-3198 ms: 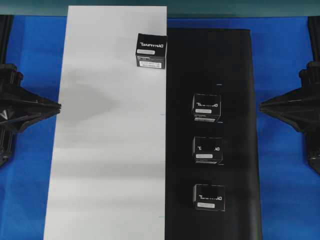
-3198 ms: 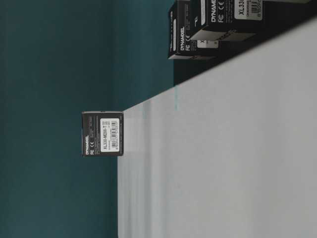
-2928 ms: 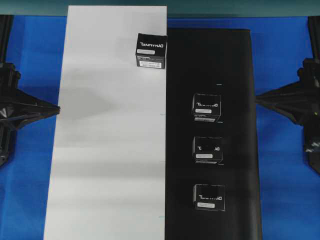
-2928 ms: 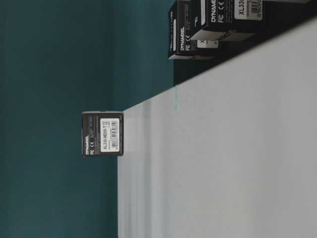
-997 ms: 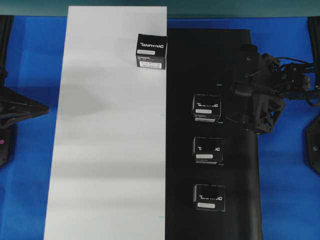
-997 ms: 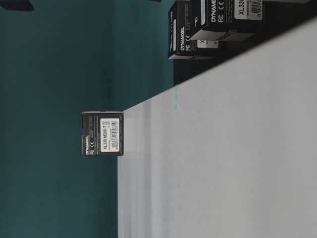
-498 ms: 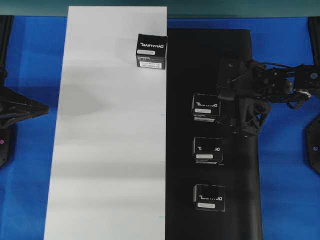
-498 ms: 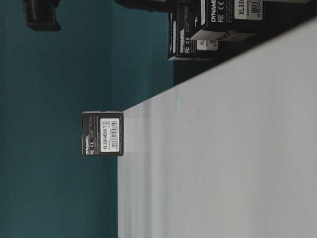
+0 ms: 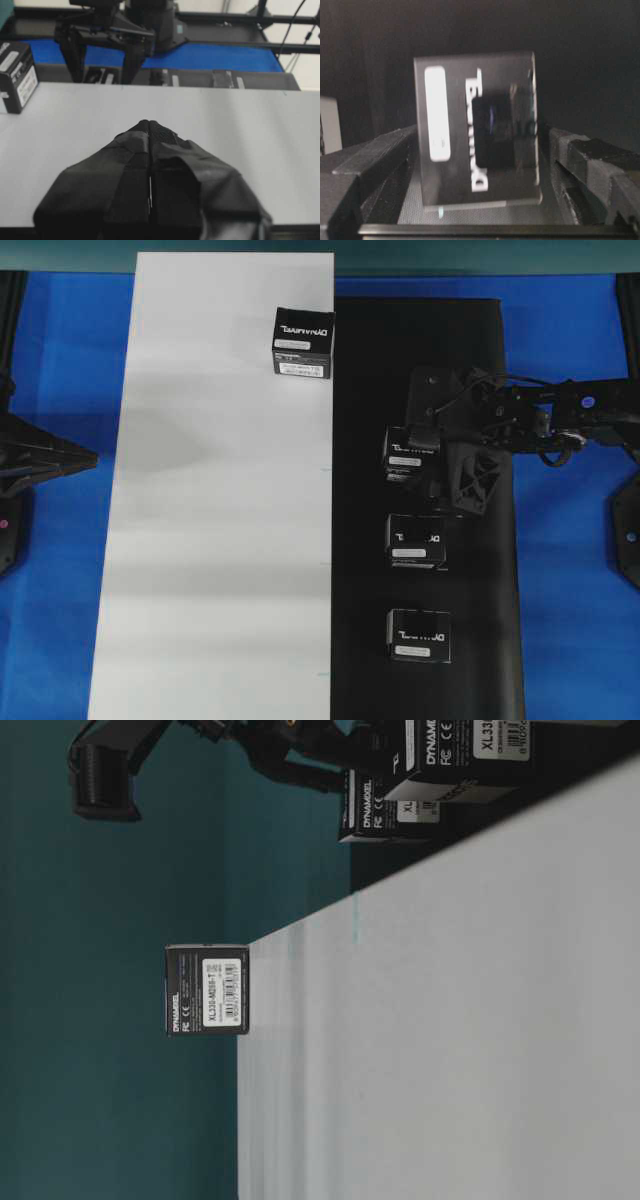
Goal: Place the box from the black base onto the white base.
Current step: 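Lower the right gripper and close it on the top black box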
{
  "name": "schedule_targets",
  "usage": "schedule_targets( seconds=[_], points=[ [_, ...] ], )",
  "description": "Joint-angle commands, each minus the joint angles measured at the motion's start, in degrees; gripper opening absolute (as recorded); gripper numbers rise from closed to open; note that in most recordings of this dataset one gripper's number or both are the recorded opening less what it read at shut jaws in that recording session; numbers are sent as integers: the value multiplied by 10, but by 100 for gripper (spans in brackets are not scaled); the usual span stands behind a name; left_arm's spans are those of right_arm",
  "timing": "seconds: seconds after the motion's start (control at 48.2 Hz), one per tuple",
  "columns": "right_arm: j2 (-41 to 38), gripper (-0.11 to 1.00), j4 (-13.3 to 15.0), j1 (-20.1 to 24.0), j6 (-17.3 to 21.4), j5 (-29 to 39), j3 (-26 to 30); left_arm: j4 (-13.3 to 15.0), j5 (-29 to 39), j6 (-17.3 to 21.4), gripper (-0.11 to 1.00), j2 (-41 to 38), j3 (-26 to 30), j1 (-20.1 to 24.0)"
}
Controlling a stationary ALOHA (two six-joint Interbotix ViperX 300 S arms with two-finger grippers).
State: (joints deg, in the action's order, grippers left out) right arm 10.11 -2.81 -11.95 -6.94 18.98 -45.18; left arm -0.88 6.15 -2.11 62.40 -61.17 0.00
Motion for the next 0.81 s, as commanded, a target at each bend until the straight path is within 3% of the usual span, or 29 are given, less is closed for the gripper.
schedule_targets(
  seconds=[0.0,0.789],
  points=[
    [-4,100,-2,3,2,-14,0,-2,-3,0,-7,-3,15,1],
    [7,100,-17,7,9,-114,-55,-2,-3,-11,-7,-3,15,0]
  ],
)
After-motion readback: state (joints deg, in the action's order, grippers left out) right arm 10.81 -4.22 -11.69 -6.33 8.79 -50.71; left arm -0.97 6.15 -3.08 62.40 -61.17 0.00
